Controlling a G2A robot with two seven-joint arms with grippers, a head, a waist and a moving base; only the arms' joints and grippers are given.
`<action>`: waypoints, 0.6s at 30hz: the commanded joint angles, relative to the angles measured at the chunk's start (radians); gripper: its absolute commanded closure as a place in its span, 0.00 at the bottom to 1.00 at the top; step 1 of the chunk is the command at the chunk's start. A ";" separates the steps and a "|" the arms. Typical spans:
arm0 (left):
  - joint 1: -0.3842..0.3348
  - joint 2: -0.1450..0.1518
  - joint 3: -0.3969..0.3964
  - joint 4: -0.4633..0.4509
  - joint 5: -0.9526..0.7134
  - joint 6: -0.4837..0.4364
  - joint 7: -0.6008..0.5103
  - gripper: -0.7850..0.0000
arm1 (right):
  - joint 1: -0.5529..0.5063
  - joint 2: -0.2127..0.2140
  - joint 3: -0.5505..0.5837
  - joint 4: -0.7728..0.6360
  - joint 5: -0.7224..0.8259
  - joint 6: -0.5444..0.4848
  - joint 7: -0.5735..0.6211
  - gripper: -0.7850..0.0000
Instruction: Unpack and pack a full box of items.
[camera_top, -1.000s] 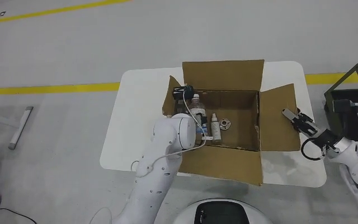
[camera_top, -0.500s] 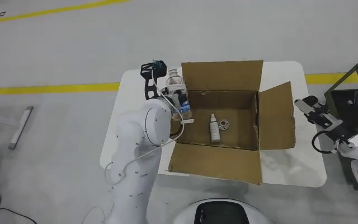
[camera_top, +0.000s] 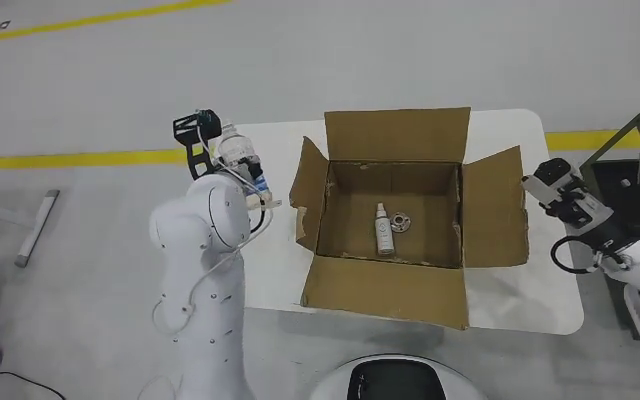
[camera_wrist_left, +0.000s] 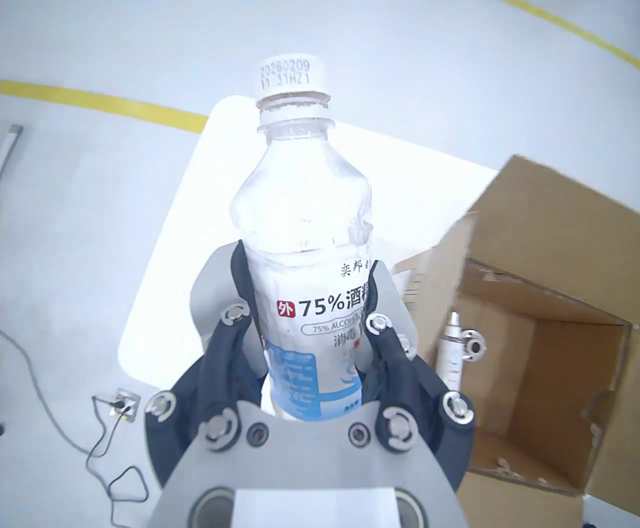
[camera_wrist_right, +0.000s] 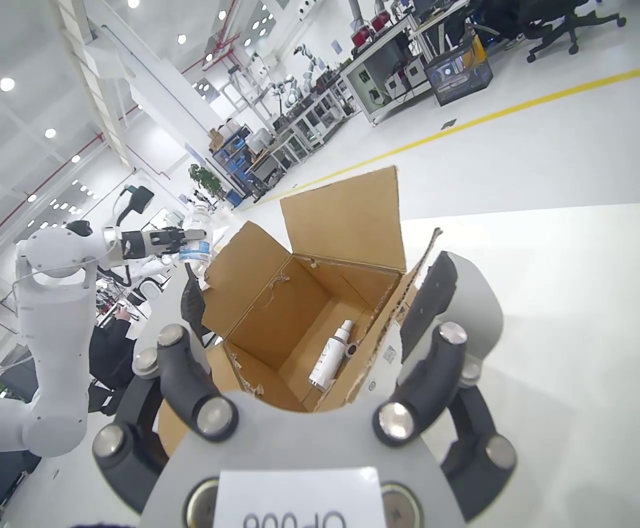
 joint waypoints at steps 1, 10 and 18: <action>0.023 0.003 -0.013 0.030 0.031 -0.010 -0.004 1.00 | 0.004 -0.001 -0.012 0.001 -0.003 0.003 -0.001 0.00; 0.132 0.012 0.019 0.188 0.190 -0.100 0.027 1.00 | 0.020 -0.003 -0.039 0.028 -0.006 -0.002 0.006 0.00; 0.179 0.005 0.034 0.289 0.143 -0.110 0.032 1.00 | 0.023 -0.003 -0.043 0.042 -0.004 -0.006 0.013 0.00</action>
